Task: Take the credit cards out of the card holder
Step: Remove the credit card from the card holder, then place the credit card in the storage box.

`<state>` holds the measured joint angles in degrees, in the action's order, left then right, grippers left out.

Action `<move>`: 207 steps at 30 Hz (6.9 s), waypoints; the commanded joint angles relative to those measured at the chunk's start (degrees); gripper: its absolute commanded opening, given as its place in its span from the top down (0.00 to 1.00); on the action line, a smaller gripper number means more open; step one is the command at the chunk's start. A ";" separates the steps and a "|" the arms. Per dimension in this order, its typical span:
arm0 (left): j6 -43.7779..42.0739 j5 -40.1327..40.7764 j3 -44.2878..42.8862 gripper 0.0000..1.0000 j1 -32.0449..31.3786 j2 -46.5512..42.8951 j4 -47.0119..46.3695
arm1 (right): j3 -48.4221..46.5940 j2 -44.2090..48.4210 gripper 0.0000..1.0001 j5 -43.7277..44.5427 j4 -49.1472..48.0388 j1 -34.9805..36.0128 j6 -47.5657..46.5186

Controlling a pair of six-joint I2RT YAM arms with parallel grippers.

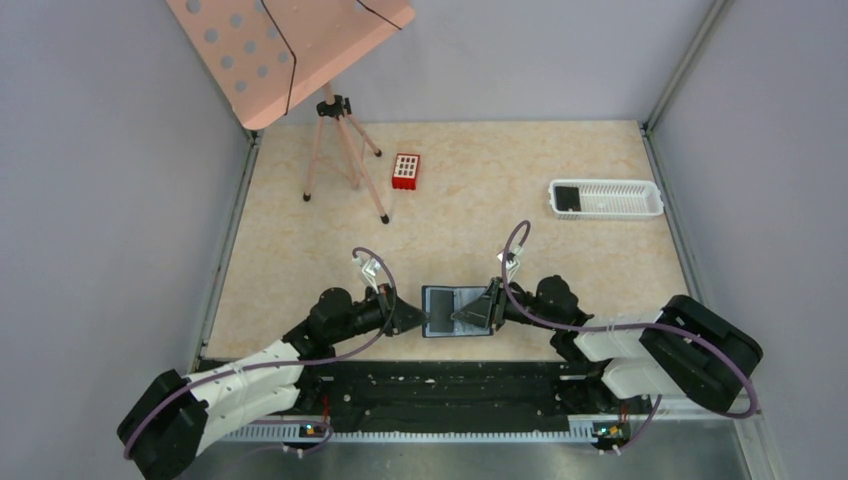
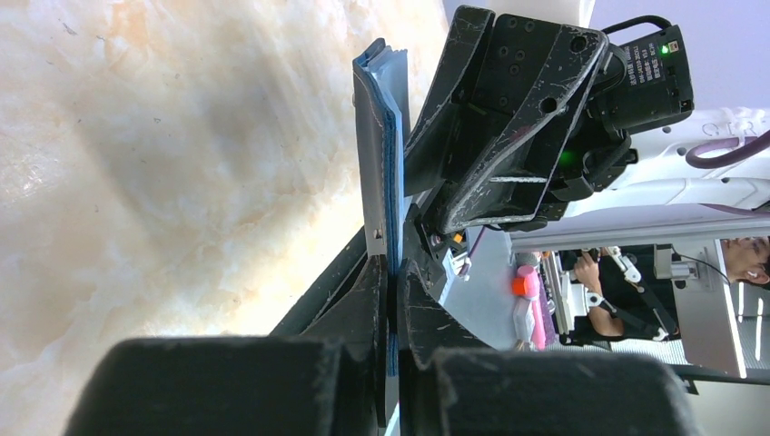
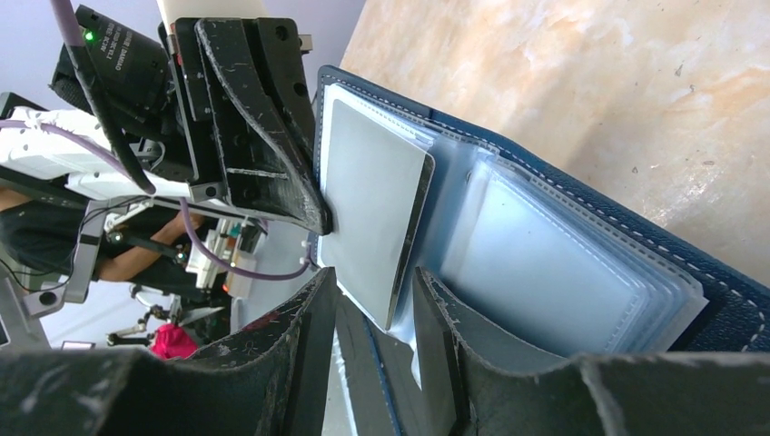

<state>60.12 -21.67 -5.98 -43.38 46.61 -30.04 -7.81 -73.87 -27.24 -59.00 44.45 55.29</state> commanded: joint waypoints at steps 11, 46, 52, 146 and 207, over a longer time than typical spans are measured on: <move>1.05 -1.57 0.15 1.00 0.05 -0.40 -7.46 | -0.45 -5.66 0.68 -6.05 -15.29 -0.46 2.39; 3.78 0.40 2.50 1.00 0.65 -3.95 -7.65 | 2.35 0.03 1.00 -10.70 -14.24 -4.02 0.61; 2.93 -1.83 1.27 0.97 0.66 -2.62 -8.19 | 1.54 2.07 1.00 -12.40 -12.36 -4.02 0.18; -7.22 8.91 -9.80 0.85 5.39 19.25 14.72 | 4.70 -30.77 1.00 -11.96 -33.75 -15.08 9.82; -90.92 50.67 -16.86 0.42 -39.51 15.18 5.38 | -5.66 19.95 1.00 -5.25 26.51 -7.27 12.67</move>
<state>-28.53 25.54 -23.42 -82.48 59.99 -18.52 -11.73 -54.37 -32.32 -29.21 36.27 67.13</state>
